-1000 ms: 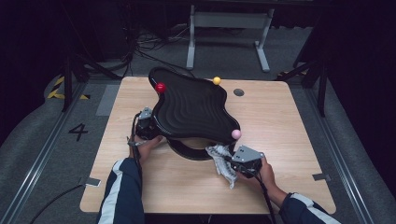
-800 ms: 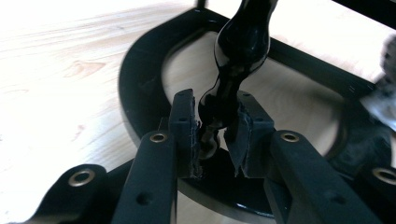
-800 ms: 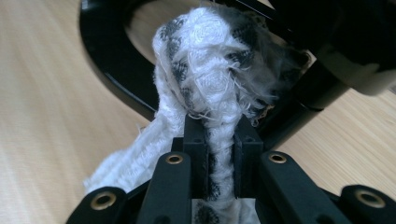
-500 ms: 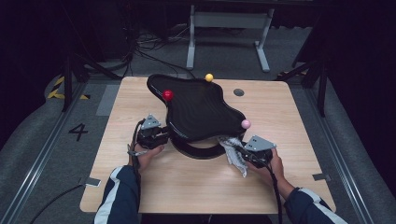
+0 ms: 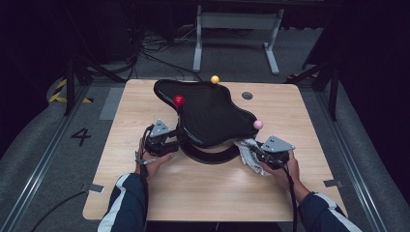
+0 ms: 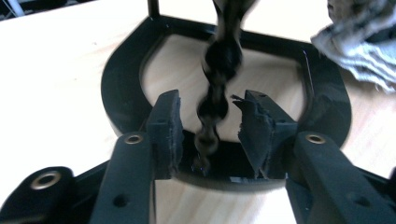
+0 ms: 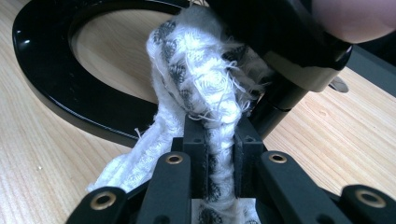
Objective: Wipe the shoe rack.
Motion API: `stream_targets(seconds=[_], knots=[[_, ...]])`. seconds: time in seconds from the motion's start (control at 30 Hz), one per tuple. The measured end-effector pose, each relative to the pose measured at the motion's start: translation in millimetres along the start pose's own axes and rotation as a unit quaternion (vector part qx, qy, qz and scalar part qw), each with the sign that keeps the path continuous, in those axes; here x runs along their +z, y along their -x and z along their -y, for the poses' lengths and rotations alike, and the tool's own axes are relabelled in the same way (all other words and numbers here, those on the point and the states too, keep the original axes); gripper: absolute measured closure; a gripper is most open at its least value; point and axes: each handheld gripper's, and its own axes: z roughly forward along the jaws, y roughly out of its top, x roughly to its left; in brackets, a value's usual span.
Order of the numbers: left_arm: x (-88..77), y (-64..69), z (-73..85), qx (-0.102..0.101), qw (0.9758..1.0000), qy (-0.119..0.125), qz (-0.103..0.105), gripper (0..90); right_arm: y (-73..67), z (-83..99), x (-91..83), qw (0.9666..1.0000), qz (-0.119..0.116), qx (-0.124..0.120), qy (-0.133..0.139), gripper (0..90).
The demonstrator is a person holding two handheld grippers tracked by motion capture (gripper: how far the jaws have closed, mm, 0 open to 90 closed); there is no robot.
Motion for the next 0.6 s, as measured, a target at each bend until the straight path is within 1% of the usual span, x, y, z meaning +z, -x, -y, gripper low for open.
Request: stream_targets(seconds=[0.07,0.17,0.2,0.23,0.27,0.3,0.33,0.37,0.43,0.5,0.53,0.57,0.6], knots=[[5.4,-2.8,-2.2,0.0,1.0,0.0,-0.006,52.5,-1.0,-0.3,0.2,1.0,0.0,-0.003,-0.002,79.7],[10.3,-6.1,-3.8,-0.008,0.9999,0.004,-0.005,50.2,-0.2,0.3,0.7,1.0,0.0,-0.003,-0.001,79.7],[14.2,-6.1,-4.6,-0.006,1.0,0.005,-0.002,51.2,0.2,0.3,0.6,1.0,0.001,-0.002,-0.002,79.7],[16.2,-6.3,-4.6,0.003,1.0,0.004,-0.005,53.9,0.8,0.2,0.6,1.0,0.003,-0.003,-0.003,79.8],[17.6,-5.9,-3.8,-0.001,1.0,0.002,0.001,57.2,1.5,0.2,0.4,1.0,0.005,-0.006,-0.002,79.8],[17.6,-5.9,-3.8,-0.001,1.0,0.002,0.001,59.1,1.5,0.2,0.4,1.0,0.005,-0.006,-0.002,79.8],[18.3,-8.4,-2.5,0.003,0.9998,0.009,0.017,63.9,4.5,0.7,-0.3,0.9999,0.012,-0.003,-0.002,79.9],[18.3,-7.2,-2.5,0.003,0.9997,0.009,0.021,67.9,6.0,1.0,-0.7,0.9999,0.012,-0.001,-0.001,79.9],[17.5,-3.6,-3.1,0.014,0.9997,0.006,0.019,74.0,10.1,2.0,-1.5,0.9998,0.017,0.005,0.001,79.9],[17.2,-2.7,-2.6,0.013,0.9997,0.009,0.019,74.2,12.1,2.8,-2.0,0.9998,0.019,0.007,0.0,79.9],[16.4,-2.1,-1.8,0.013,0.9996,0.009,0.023,74.2,13.0,3.5,-1.8,0.9998,0.02,0.008,0.0,79.9],[14.6,-0.5,-1.1,0.009,0.9996,0.004,0.025,74.3,13.6,3.8,-2.0,0.9997,0.021,0.008,-0.002,79.9],[13.3,0.9,0.4,0.01,0.9995,0.008,0.029,74.3,13.8,3.9,-1.9,0.9997,0.022,0.008,-0.003,79.9]])
